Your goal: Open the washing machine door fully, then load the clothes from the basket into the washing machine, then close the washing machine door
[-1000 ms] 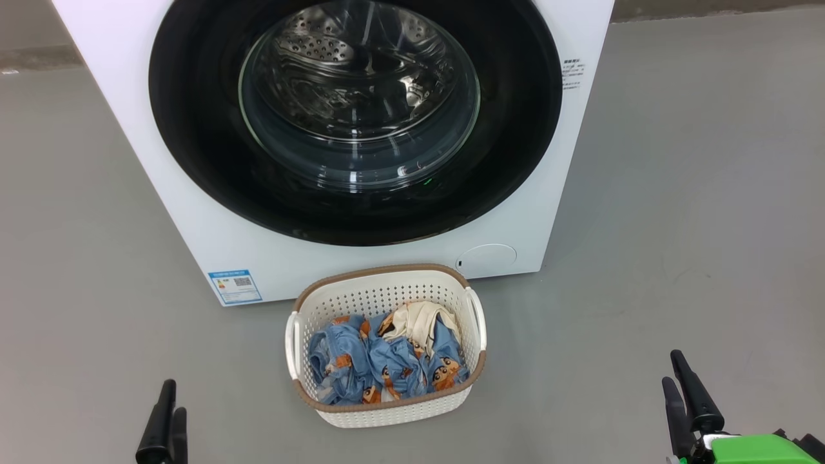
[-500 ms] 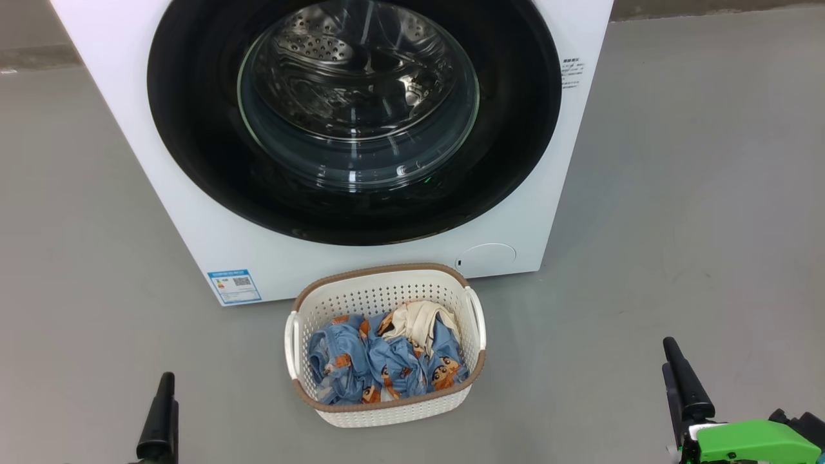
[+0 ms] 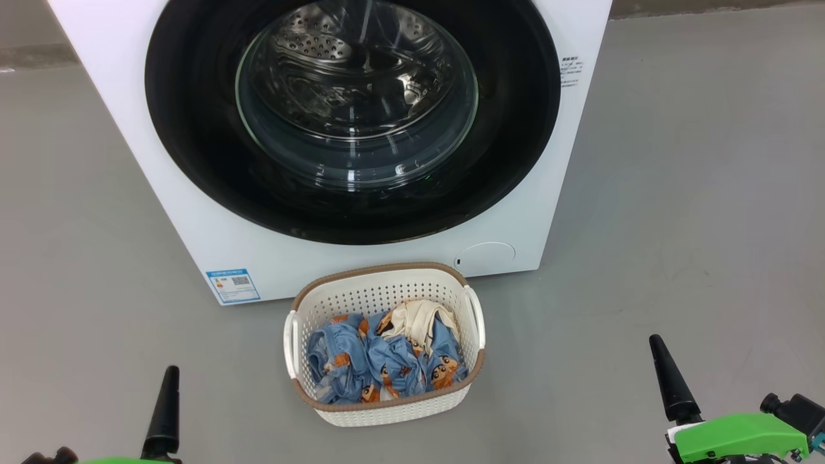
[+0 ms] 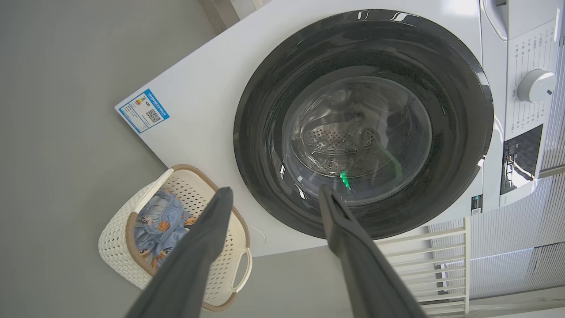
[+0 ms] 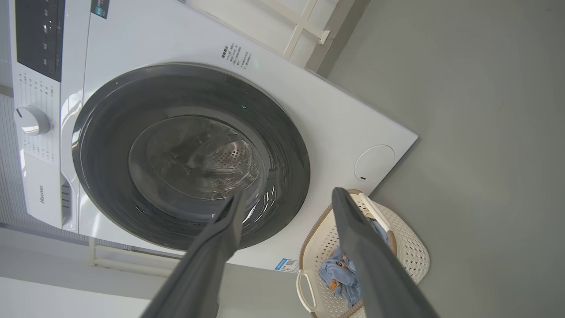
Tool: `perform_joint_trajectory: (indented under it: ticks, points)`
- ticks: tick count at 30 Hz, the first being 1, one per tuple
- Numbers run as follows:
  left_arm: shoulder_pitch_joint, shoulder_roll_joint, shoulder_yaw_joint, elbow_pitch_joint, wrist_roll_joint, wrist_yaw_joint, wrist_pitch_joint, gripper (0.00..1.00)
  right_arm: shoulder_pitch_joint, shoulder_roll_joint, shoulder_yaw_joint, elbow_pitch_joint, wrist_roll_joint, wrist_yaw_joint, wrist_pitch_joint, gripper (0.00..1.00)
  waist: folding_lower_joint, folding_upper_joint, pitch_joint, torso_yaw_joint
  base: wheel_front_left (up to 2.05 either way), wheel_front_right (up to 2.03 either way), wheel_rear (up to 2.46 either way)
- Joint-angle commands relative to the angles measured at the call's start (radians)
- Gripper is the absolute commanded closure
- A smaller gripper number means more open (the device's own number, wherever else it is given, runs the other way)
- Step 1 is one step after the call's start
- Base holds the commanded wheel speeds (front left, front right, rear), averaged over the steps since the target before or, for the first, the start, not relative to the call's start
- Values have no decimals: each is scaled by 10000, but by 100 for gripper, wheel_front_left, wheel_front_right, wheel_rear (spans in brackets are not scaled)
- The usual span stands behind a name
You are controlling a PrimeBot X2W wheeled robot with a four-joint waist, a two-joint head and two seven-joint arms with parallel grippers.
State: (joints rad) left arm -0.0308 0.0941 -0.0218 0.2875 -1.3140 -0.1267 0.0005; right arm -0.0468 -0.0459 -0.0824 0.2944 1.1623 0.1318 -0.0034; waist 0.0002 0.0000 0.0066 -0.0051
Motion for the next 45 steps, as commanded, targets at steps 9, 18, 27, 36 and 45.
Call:
perform_joint_trajectory:
  ticks: [9, 18, 27, 36, 45]
  points:
    - [-424, 378, 31, -291, 1396, -16, -342, 0, -563, -95, 151, -288, -1511, -4, -331, 0, -1, 0, -2, -9, 0, 0, 0]
    - [-356, 522, -87, -325, 2533, -18, -607, 0, -625, -78, 231, -311, -2860, -5, -593, 0, -1, 0, -37, -28, 0, 0, 0]
    - [-262, 630, -90, -410, 3504, -21, -875, 0, -645, -51, 243, -399, -4098, -6, -857, 0, -1, 0, -61, -85, 0, 0, 0]
    - [-255, 813, -160, -507, 4407, -24, -1141, 0, -686, -23, 301, -529, -5245, -7, -1120, 0, -1, 0, -27, -90, 0, 0, 0]
    - [-267, 1046, -218, -599, 5482, -27, -1436, 0, -710, -1, 216, -624, -6598, -8, -1412, 0, -1, 0, 14, -73, 0, 0, 0]
